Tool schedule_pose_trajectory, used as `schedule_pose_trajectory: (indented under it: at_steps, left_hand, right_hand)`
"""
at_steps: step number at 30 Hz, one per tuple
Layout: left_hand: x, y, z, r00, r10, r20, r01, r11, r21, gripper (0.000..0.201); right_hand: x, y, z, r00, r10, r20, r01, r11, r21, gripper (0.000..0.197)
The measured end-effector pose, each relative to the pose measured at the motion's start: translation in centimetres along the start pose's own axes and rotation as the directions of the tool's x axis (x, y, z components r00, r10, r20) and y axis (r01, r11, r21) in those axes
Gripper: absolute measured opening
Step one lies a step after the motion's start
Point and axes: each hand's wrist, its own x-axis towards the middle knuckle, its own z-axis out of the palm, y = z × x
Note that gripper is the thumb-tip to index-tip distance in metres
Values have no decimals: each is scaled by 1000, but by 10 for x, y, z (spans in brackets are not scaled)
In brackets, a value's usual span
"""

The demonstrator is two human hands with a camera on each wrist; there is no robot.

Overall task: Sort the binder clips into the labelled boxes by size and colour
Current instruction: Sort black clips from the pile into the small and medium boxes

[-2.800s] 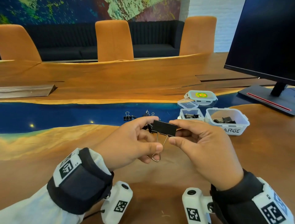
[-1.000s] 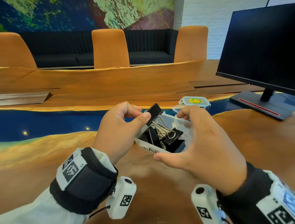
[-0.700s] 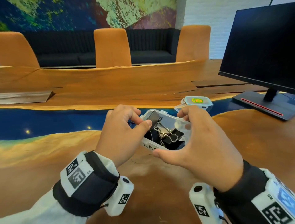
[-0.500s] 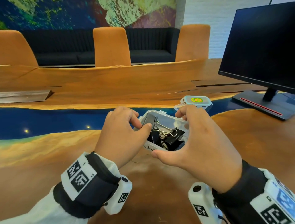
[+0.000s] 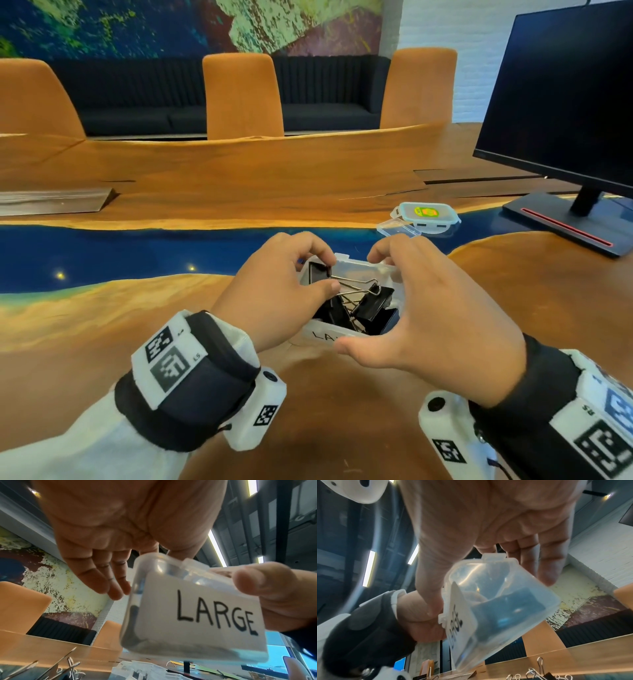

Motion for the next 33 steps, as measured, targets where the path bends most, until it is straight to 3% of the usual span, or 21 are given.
schedule_pose_trajectory:
  at_steps: [3,6,12,17,22,27,29,33]
  left_hand:
    - [0,-1,2,999,-49,-10,46,978,-204,35]
    - [-1,-3,-4,990,-130,-61,95,908,-408,33]
    - [-3,-15,-15,986,-157,-64,124,926,-357,26]
    - [-7,-17,-18,985,-170,-2,162,944,-287,22]
    - [-8,-16,-17,986,-164,39,168,955,-243,16]
    - [-5,-24,-17,982,-168,89,181,971,-156,14]
    - [-3,-27,-18,980,-174,91,185,974,-134,14]
    - [17,-45,-21,978,-201,62,204,979,-31,11]
  right_hand:
    - [5,11,-10,1000,-8,20,7,999,43,98]
    - [16,32,-28,997,48,64,-53,994,92,94]
    - [53,115,-54,966,258,-9,-259,966,-22,84]
    - [77,185,-55,906,415,78,-407,908,-100,94]
    - [84,222,-38,856,472,208,-450,881,-146,97]
    - [83,227,-29,817,493,300,-442,869,-222,89]
    - [83,221,-30,824,479,303,-422,875,-237,89]
    - [83,183,-38,911,368,186,-332,922,-197,79]
